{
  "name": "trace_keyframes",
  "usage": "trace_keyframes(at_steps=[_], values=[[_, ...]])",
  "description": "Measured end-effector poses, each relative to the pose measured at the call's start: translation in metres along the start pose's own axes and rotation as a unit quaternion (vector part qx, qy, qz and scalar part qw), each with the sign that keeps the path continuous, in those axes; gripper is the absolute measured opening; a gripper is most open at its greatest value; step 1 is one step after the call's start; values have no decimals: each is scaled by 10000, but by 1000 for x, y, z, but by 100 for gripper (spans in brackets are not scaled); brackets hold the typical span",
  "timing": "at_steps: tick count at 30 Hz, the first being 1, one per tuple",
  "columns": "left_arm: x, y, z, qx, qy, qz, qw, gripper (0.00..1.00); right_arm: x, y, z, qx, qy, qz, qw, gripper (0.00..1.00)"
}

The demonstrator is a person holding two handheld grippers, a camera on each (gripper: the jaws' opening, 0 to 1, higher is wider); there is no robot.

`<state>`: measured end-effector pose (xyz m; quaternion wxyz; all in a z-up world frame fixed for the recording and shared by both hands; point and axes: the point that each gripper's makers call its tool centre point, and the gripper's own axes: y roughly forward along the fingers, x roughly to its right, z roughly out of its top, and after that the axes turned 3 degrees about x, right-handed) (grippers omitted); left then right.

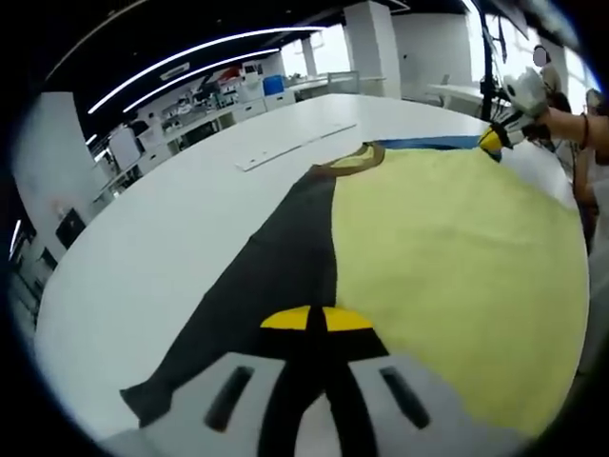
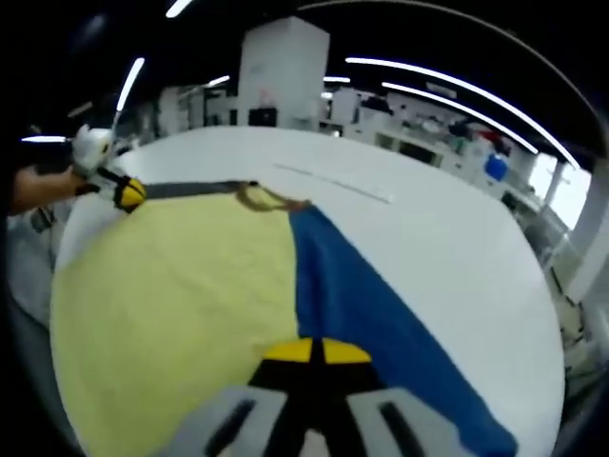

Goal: Fold the garment on the visible template until the final outline fits inside the template.

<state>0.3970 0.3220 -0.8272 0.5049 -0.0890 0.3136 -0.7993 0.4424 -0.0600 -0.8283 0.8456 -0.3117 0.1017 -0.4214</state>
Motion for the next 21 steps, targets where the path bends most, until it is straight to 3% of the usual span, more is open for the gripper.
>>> trace_keyframes(at_steps=[5,12,15,17,21], values=[[1,1,0,-38,39,43,10000,0,2,1,-4,-84,-52,-108,9999,0],[0,0,-2,-79,1,120,9999,1,-1,3,-3,-22,326,-67,9994,0],[1,-2,-2,-47,-64,142,9999,8,1,0,-2,41,560,-86,9984,0],[1,-5,-2,-50,-58,222,9997,17,3,-3,-4,22,729,-155,9972,8],[-5,-11,-1,-32,-78,450,9990,30,7,-12,-6,83,1036,-258,9942,35]])
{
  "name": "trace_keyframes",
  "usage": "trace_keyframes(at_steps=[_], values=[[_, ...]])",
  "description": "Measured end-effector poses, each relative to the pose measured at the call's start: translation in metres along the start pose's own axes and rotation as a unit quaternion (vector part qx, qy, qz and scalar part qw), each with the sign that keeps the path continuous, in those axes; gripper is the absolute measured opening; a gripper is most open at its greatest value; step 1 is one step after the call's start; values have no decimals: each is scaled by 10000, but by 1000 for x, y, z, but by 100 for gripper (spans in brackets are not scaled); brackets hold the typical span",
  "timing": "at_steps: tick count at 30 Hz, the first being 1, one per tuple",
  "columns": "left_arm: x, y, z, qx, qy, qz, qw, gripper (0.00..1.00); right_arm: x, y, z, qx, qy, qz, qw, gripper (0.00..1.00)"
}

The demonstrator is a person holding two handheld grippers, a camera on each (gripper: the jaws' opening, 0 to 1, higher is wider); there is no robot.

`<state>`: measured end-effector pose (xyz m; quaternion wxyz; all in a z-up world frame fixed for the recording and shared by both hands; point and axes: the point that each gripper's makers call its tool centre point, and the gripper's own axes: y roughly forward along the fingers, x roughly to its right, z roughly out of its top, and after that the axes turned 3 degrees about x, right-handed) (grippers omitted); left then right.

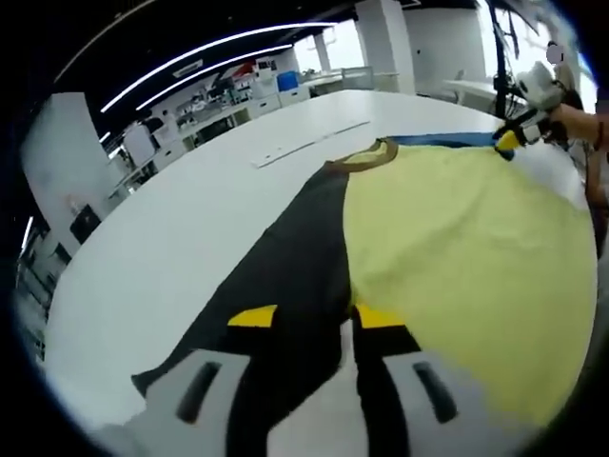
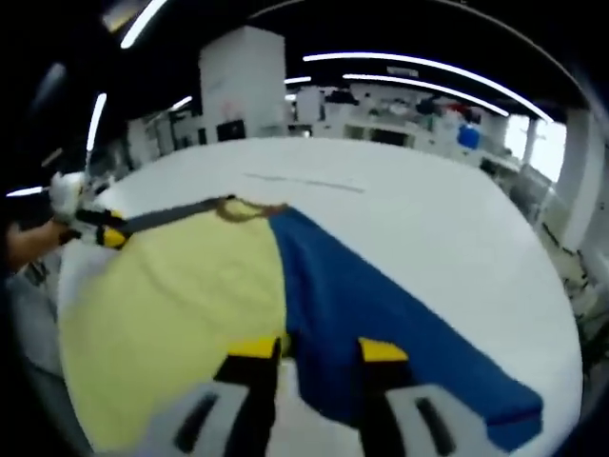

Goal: Fold the garment on the visible template until the final outline fits inside the template.

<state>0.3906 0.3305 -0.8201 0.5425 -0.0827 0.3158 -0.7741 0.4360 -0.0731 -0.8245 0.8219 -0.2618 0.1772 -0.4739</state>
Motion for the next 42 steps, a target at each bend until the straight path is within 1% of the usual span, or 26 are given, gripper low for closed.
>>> trace_keyframes(at_steps=[2,3,4,6,7,9,11,12,15,19,21,22,24,26,27,31,32,33,35,36,37,39,41,42], values=[[1,-4,3,84,-271,16,9996,34,4,-5,-2,-21,103,-66,9999,43],[0,-5,3,89,-355,28,9993,37,-1,-12,-3,1,149,-96,9998,48],[-2,-6,2,104,-457,53,9989,39,-1,-14,-3,29,214,-119,9997,51],[2,-9,7,194,-731,34,9971,48,11,-17,-3,27,407,-178,9990,56],[2,-10,7,216,-874,29,9959,51,6,-24,-5,26,481,-210,9986,59],[3,-13,7,298,-1121,10,9932,57,14,-26,-6,72,535,-251,9982,63],[4,-16,6,330,-1252,33,9916,63,17,-34,-10,70,633,-322,9974,66],[4,-17,5,342,-1278,34,9912,65,21,-37,-11,69,666,-355,9971,67],[10,-22,9,445,-1498,10,9877,74,30,-47,-14,60,765,-492,9958,70],[13,-29,10,495,-1556,-5,9866,85,48,-58,-20,82,934,-694,9932,71],[15,-33,11,493,-1551,-8,9867,91,59,-64,-24,83,1222,-879,9886,70],[16,-35,12,512,-1557,-14,9865,95,63,-67,-28,61,1372,-907,9864,69],[16,-37,12,533,-1583,-36,9859,99,73,-72,-31,110,1650,-1067,9804,67],[19,-43,14,562,-1596,-55,9856,99,86,-80,-38,88,1764,-1269,9761,66],[20,-45,15,560,-1590,-50,9857,99,90,-82,-39,80,1755,-1315,9756,65],[26,-50,18,530,-1557,-125,9863,99,110,-91,-53,-83,1843,-1746,9672,62],[26,-51,18,525,-1545,-127,9865,99,113,-93,-56,-127,1874,-1806,9655,60],[26,-52,20,549,-1523,-130,9867,99,120,-94,-60,-148,1978,-1871,9621,59],[25,-56,23,588,-1541,-135,9862,99,126,-98,-69,-238,2244,-2086,9516,57],[26,-57,26,646,-1571,-165,9853,99,129,-99,-71,-251,2280,-2165,9490,55],[27,-62,30,728,-1632,-179,9837,99,132,-101,-75,-288,2373,-2245,9447,53],[29,-67,36,804,-1657,-228,9826,99,136,-102,-80,-286,2569,-2364,9366,50],[28,-70,36,800,-1672,-247,9824,99,139,-102,-81,-243,2689,-2433,9316,48],[30,-72,38,804,-1656,-273,9825,99,139,-103,-81,-239,2697,-2463,9306,46]])
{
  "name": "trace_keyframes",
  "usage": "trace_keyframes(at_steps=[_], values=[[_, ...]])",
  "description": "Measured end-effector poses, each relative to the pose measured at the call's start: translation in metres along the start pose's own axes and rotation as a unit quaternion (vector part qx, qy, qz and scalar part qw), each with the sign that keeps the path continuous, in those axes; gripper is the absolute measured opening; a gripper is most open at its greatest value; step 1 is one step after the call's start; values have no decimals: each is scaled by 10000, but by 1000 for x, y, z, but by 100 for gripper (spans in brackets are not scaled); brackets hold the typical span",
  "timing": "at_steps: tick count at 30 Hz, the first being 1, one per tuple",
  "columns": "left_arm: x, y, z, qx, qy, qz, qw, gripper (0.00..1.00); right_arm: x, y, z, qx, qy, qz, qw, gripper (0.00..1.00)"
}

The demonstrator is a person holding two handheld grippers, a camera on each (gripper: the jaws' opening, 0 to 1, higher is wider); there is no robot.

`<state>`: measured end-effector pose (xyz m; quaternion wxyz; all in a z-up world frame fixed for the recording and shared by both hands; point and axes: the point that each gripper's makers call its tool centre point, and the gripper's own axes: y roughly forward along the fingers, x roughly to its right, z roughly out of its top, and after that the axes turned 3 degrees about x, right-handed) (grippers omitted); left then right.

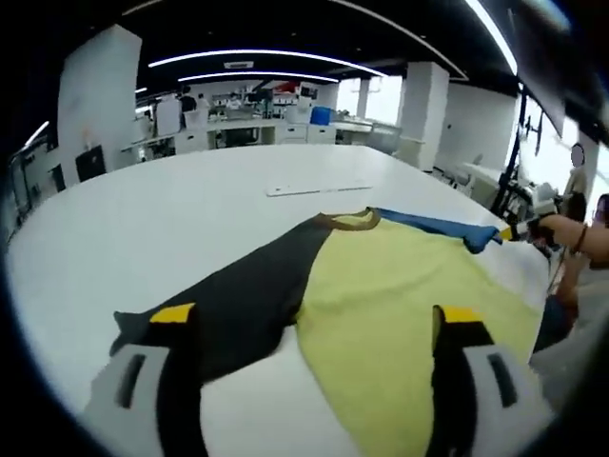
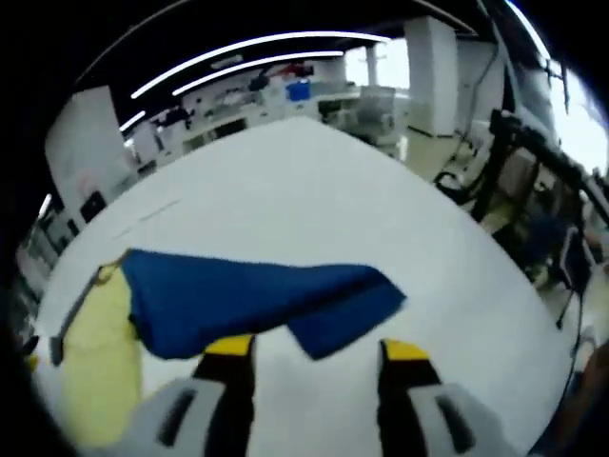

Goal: Fold the garment on the visible template until the final outline fits inside the template.

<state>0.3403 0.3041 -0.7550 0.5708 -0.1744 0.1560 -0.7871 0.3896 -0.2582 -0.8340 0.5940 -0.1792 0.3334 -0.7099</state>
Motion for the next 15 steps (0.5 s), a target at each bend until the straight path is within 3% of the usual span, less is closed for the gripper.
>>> trace_keyframes(at_steps=[8,11,15], values=[[5,-19,2,-33,88,81,9999,96,10,7,0,-42,-34,-471,9989,31],[1,-23,-3,-84,161,208,9996,96,7,7,-6,-115,-18,-511,9986,31],[0,-29,-11,-160,42,230,9996,96,9,9,-6,-145,-323,-700,9969,28]])
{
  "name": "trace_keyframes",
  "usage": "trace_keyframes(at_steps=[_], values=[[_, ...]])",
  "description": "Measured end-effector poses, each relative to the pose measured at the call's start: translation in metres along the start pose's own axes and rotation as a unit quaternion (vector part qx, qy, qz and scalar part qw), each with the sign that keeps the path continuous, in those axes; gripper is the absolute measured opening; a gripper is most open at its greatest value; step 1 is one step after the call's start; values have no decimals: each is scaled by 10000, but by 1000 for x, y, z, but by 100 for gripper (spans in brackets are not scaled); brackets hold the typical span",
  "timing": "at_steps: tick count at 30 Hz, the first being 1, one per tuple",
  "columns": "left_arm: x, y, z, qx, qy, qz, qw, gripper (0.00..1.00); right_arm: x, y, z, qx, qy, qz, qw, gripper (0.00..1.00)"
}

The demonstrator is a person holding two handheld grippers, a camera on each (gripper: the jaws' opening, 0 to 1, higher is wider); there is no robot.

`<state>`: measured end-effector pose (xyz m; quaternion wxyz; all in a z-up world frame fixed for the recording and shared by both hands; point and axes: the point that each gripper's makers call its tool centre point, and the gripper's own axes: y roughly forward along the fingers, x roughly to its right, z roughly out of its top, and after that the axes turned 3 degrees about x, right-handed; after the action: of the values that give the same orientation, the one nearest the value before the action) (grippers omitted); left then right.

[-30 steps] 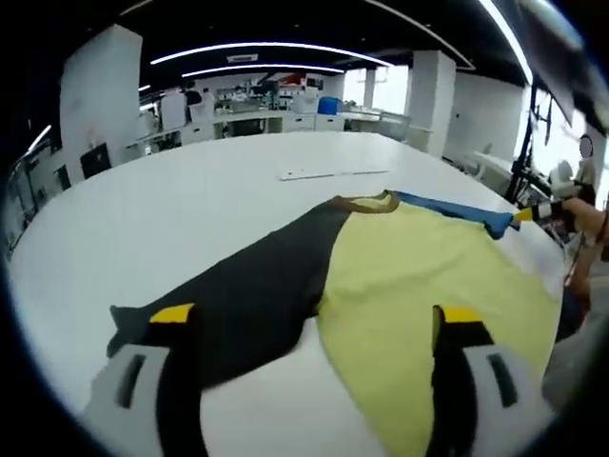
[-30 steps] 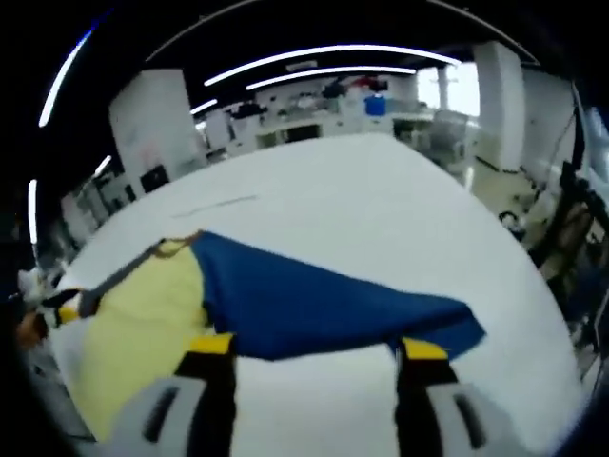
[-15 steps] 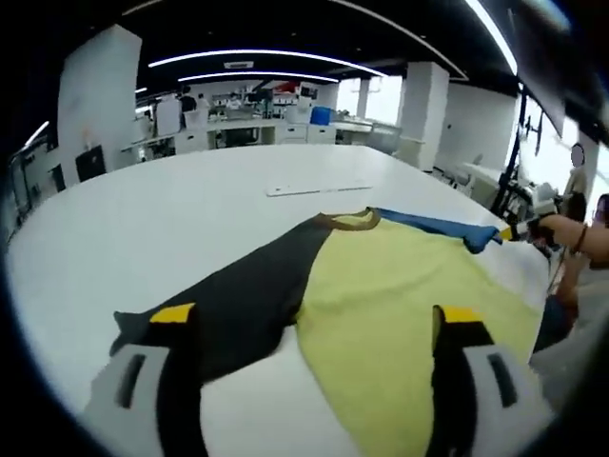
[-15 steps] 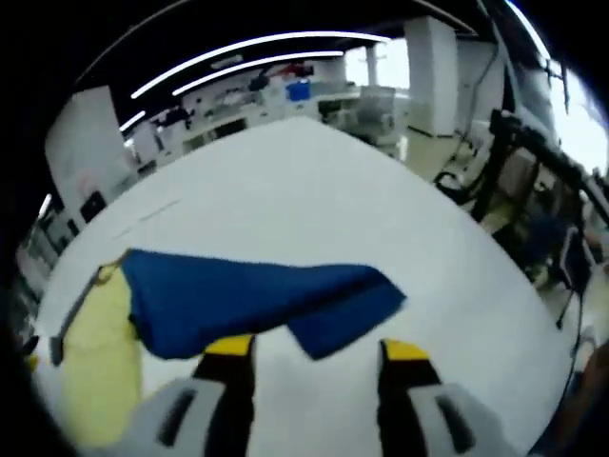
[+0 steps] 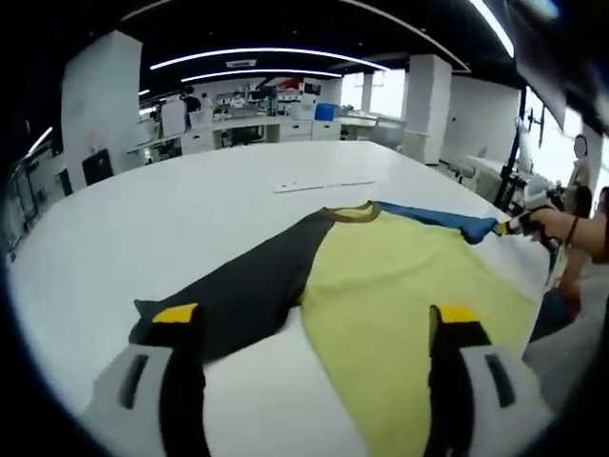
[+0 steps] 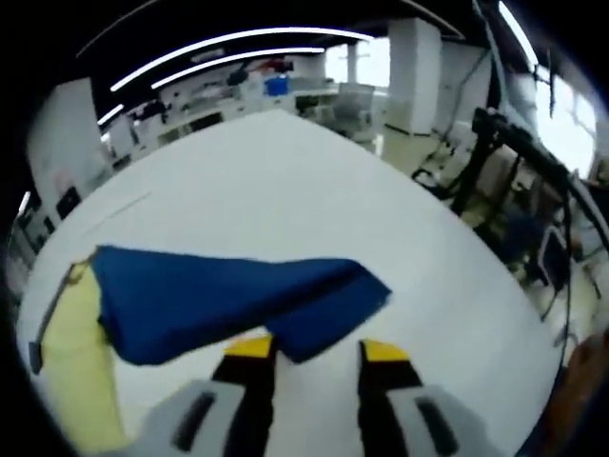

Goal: Fold the garment on the visible template until the final outline fits inside the template.

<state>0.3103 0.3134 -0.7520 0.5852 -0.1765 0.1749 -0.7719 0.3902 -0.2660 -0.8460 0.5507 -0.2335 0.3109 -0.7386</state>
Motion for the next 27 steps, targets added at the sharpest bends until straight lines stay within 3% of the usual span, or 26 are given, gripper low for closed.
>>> trace_keyframes(at_steps=[4,8,12,15,18,21,22,26,27], values=[[3,-5,-8,-97,-37,47,9999,95,-2,-4,0,100,-39,-50,9999,23],[6,-9,-13,-175,-39,50,9998,95,2,1,5,115,60,10,9999,11],[4,-11,-16,-242,-11,57,9997,95,-5,2,10,188,851,363,9955,20],[4,-11,-18,-260,-18,57,9996,94,9,13,13,158,824,205,9963,17],[4,-11,-19,-293,-25,64,9995,94,5,5,12,153,856,136,9961,18],[4,-10,-21,-329,-12,45,9994,93,8,11,17,126,793,107,9967,18],[4,-10,-22,-347,-2,47,9994,93,9,18,19,137,733,88,9972,17],[5,-10,-23,-372,5,60,9993,92,4,4,13,106,572,-56,9983,12],[4,-10,-22,-363,-2,63,9993,92,8,11,14,89,549,-55,9984,10]])
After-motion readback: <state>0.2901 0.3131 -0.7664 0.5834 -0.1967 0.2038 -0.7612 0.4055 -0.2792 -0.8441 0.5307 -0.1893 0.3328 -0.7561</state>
